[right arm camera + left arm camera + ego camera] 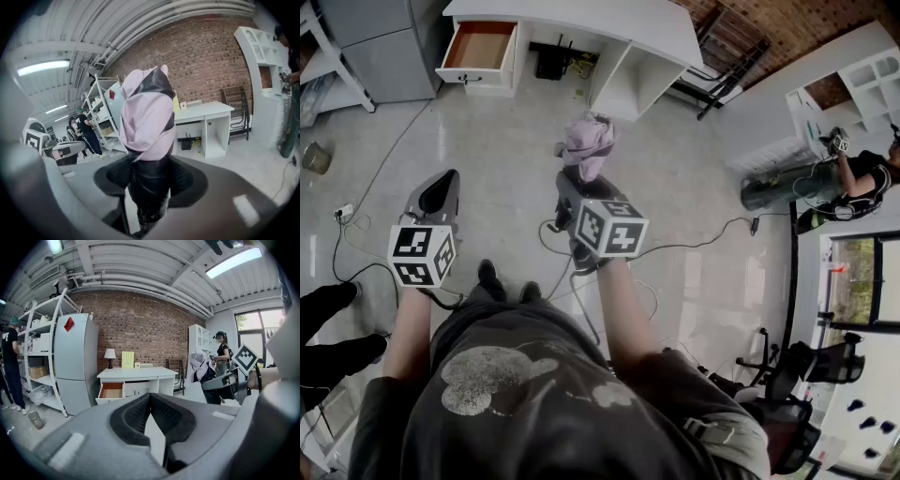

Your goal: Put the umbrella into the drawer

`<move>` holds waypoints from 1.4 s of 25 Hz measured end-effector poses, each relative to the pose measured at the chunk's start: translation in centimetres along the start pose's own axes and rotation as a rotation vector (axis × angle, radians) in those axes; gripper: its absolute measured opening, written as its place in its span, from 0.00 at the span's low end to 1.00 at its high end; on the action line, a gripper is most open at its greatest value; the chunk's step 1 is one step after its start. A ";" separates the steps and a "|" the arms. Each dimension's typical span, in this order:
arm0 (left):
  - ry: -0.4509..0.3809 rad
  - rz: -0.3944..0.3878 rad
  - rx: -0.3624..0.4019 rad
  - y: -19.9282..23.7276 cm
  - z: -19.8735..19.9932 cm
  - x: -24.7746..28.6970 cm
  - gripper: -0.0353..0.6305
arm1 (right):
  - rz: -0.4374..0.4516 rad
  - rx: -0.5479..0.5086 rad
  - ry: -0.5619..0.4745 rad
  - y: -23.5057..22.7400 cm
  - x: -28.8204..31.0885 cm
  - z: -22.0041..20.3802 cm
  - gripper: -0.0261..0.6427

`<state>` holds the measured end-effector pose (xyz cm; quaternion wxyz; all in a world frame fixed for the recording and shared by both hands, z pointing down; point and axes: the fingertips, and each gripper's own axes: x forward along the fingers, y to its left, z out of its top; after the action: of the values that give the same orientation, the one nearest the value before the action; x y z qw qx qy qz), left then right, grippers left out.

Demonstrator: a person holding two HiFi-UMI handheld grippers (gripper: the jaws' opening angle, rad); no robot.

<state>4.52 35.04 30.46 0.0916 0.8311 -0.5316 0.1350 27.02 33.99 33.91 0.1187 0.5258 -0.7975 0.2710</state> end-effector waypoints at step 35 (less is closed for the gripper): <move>0.037 0.043 -0.036 2.7 -2.0 4.4 0.07 | 0.014 0.003 0.056 -3.5 4.3 0.7 0.36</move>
<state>3.56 30.74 33.76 0.1134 0.8151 -0.5500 0.1426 28.43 29.20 36.46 0.1383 0.5126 -0.7972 0.2875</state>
